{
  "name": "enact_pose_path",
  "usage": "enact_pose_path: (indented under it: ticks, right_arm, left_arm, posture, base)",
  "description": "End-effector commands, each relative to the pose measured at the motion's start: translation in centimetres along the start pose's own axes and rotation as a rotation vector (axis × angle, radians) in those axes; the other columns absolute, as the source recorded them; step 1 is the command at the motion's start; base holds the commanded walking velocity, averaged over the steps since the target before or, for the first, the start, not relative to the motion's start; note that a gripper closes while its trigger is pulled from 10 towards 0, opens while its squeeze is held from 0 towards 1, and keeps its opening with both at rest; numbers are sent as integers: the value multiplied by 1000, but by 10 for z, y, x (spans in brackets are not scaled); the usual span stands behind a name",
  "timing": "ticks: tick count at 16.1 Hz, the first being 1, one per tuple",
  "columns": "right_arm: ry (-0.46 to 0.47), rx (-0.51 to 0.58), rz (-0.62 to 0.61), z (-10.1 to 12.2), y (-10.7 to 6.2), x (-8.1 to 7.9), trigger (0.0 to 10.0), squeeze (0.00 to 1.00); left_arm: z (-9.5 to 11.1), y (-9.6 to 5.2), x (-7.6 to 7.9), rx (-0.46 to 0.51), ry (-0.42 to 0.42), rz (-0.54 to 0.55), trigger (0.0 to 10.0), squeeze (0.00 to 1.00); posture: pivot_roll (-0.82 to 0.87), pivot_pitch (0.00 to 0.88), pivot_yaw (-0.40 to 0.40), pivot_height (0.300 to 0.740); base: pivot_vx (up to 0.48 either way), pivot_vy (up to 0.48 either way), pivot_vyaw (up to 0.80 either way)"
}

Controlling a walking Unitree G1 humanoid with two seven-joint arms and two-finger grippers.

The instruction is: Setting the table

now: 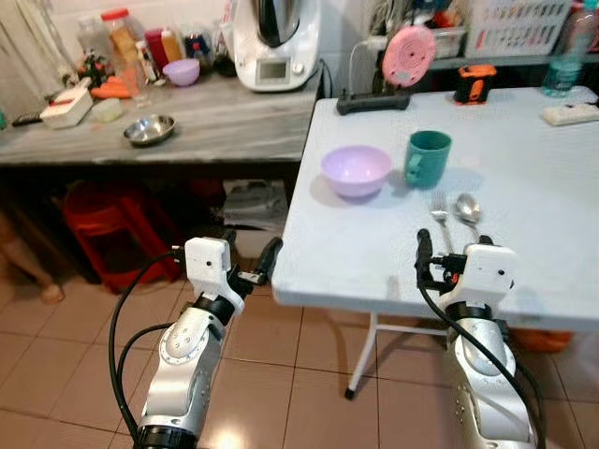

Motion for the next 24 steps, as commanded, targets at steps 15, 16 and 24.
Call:
enact_pose_path:
  ticks: [15,16,24]
  right_arm:
    - [-39,38,80,7,2,-17,10000,0]
    - [-43,41,82,7,2,-18,10000,0]
    - [-48,39,99,7,1,-20,10000,0]
  left_arm:
    - [1,0,-2,-11,7,-12,10000,0]
    - [1,1,-2,-11,6,-12,10000,0]
    - [-2,-2,-1,-21,-17,-9,10000,0]
  posture:
    - [-34,0,127,740]
    - [-35,0,128,740]
    - [-32,0,125,740]
  base:
    - [334,0,0]
    - [315,0,0]
    - [77,0,589]
Point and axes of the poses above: a point about 5 cm out from each wrist's last joint towards the gripper, its own y axis pointing out of the wrist towards the gripper, its own z axis along the axis of the wrist's last joint, x = y × z, the point moved 2 cm from there along y, pointing out of the wrist towards the gripper, and after that the axes turned 2 degrees about -y, right-handed, at the moved point
